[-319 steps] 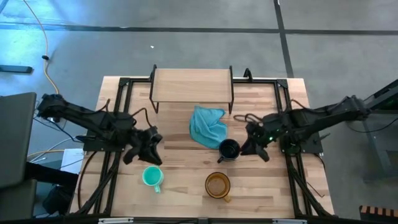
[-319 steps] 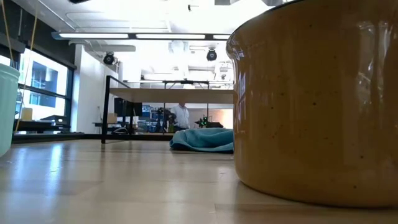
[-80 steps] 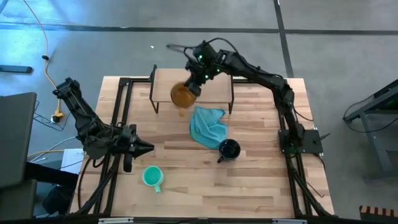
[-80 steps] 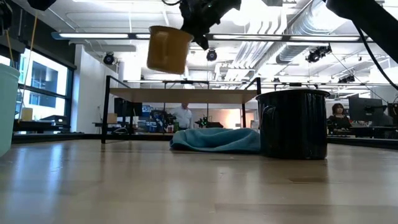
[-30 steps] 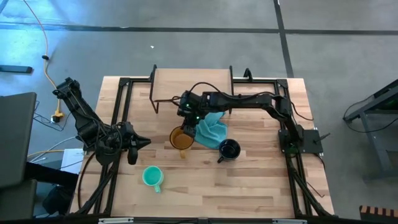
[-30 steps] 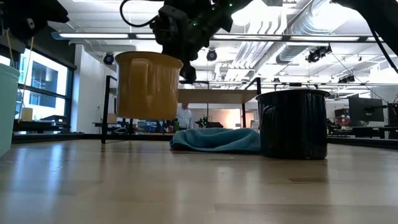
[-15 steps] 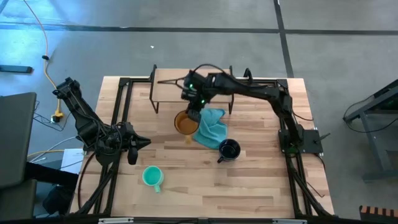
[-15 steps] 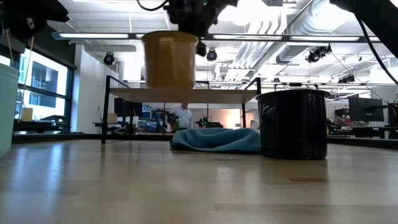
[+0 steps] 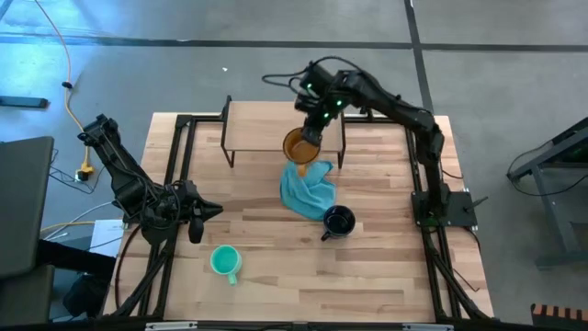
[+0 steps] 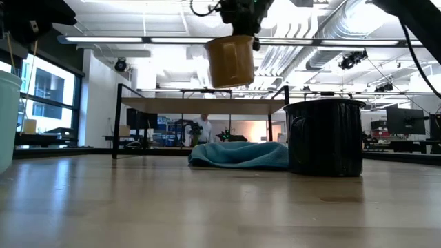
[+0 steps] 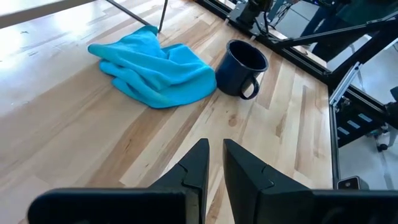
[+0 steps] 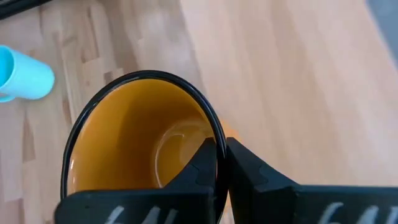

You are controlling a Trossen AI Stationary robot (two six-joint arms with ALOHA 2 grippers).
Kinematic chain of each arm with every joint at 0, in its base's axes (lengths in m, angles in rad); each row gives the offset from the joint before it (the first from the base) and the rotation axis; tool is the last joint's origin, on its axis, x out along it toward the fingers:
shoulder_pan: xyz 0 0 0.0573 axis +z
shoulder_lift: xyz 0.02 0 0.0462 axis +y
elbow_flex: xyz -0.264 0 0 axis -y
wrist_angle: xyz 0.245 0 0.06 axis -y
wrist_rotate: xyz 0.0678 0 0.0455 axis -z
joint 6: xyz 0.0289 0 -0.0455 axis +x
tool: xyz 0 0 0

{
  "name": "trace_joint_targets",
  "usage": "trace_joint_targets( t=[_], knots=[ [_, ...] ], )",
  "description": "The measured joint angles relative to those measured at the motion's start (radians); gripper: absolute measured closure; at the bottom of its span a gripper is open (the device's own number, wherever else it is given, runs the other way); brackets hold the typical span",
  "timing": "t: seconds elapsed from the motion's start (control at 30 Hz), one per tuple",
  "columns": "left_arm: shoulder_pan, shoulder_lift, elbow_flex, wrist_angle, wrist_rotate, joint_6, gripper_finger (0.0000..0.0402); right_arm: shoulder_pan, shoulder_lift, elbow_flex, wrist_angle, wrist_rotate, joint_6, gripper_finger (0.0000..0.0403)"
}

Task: Stack small to large cups/mugs on shelf
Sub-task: Put the yellow mug on the shelf

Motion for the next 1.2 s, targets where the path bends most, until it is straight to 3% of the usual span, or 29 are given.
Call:
trace_joint_targets(
  t=[0.77,1.2],
  knots=[
    [0.0,0.0,0.0,-0.026,-0.001,-0.036,0.0364,-0.271,-0.019,0.0,-0.035,-0.116,-0.237,0.0403],
    [0.0,0.0,0.0,-0.026,-0.048,-0.058,0.0364,-0.311,-0.008,0.0,0.021,-0.238,-0.319,0.0403]
  ],
)
